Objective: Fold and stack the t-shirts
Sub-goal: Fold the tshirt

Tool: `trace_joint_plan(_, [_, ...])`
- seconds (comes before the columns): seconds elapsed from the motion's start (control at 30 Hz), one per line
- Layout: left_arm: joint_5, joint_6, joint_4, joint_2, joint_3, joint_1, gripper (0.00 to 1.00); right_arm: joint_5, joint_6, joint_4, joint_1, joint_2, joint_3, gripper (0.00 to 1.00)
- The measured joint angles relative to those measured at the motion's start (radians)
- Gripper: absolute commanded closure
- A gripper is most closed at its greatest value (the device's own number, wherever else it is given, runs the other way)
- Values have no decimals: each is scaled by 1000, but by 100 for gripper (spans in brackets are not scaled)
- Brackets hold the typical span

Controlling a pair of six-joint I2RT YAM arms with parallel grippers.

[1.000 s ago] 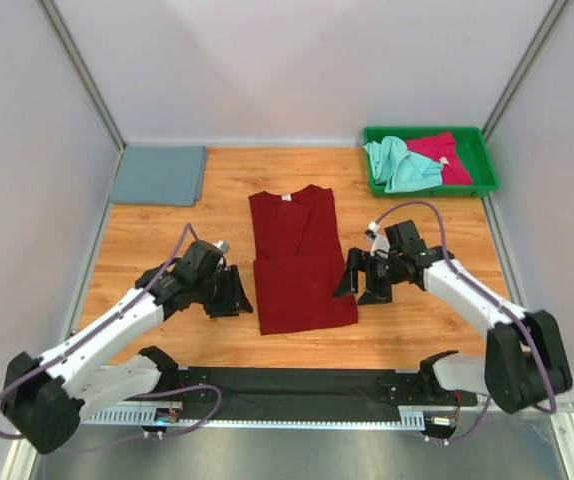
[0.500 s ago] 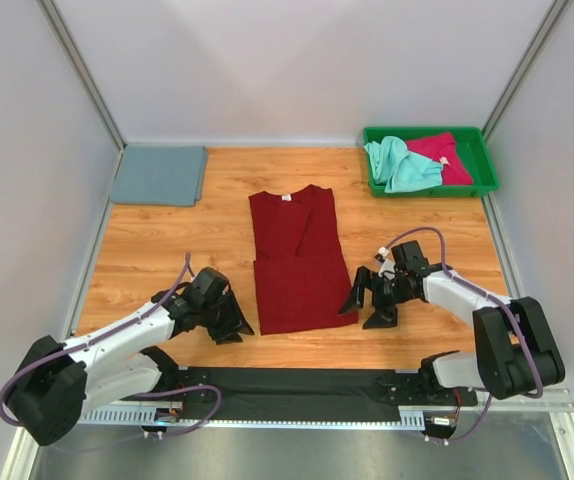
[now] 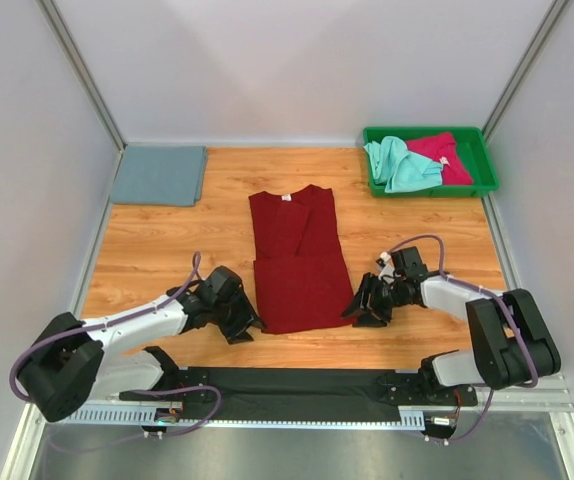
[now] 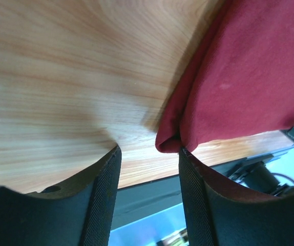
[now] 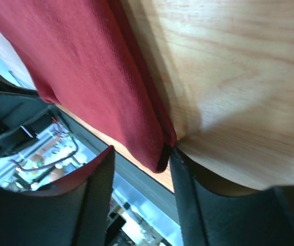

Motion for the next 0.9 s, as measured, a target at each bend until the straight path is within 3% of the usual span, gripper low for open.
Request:
trace_joint_plan(0.17, [-15,-126,-14,-13,-10,-19,41,14,87,44,-2,-69,-49,41])
trace_joint_plan(0.4, [-23,-345,-3,-72,-65,-44,41,110,237,40,-4,-203,-119,47])
trace_joint_plan(0.73, [-83,-457,-150,-245,-72,-88,42,106,320,62,-5,-150,-106,47])
trace_joint_plan(0.9, [-98,-516,-100,-237,-87,-109,38,95,353,89,-7,-148,-119,47])
